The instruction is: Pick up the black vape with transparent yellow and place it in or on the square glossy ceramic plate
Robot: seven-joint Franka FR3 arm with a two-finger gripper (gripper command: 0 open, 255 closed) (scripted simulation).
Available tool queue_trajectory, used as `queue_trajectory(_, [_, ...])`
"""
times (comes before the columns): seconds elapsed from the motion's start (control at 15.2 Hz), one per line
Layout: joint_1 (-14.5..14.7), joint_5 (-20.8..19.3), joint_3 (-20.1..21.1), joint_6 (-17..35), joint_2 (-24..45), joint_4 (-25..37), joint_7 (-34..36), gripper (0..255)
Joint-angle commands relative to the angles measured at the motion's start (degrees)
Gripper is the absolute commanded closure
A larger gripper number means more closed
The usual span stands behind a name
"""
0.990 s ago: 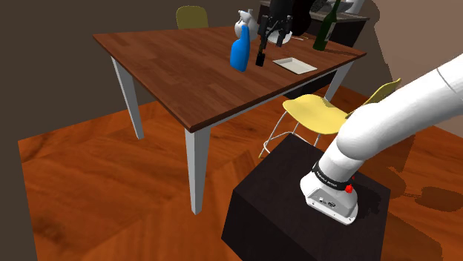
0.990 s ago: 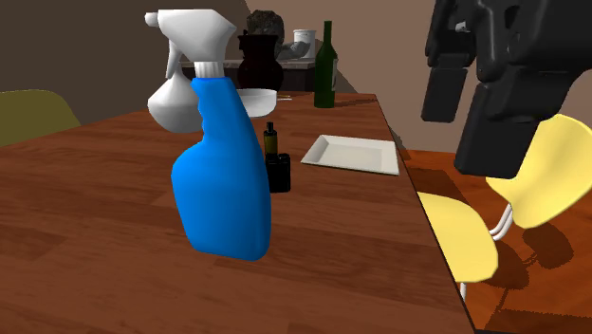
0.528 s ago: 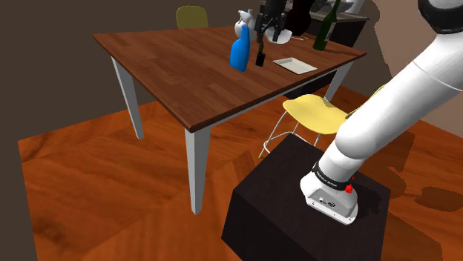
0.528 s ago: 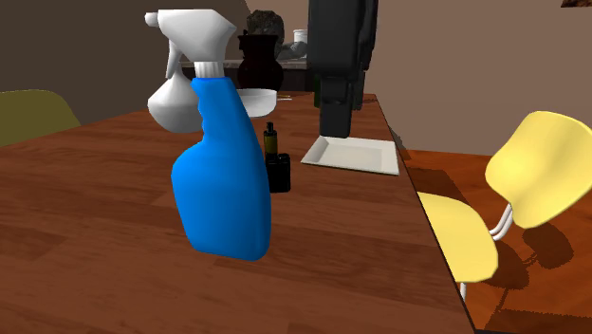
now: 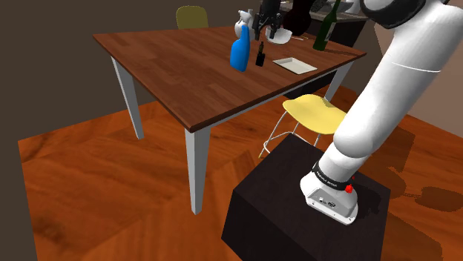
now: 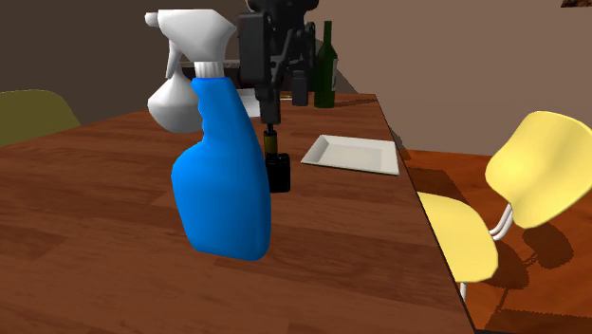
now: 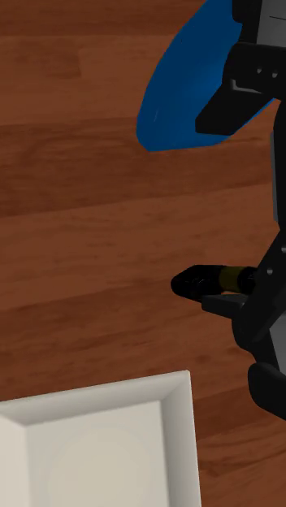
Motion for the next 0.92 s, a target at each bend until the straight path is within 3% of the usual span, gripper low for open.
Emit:
queue_trajectory(0.0, [-1.09,0.83,-0.86,-0.78,4.20,4.88,-1.29,0])
queue_trajectory(0.2, [-3.07,2.42,-1.82,-2.63,11.08,13.41,-3.03,0])
queue_trajectory(0.86, [-2.90,2.20,-1.72,3.56,10.25,6.41,-2.93,0])
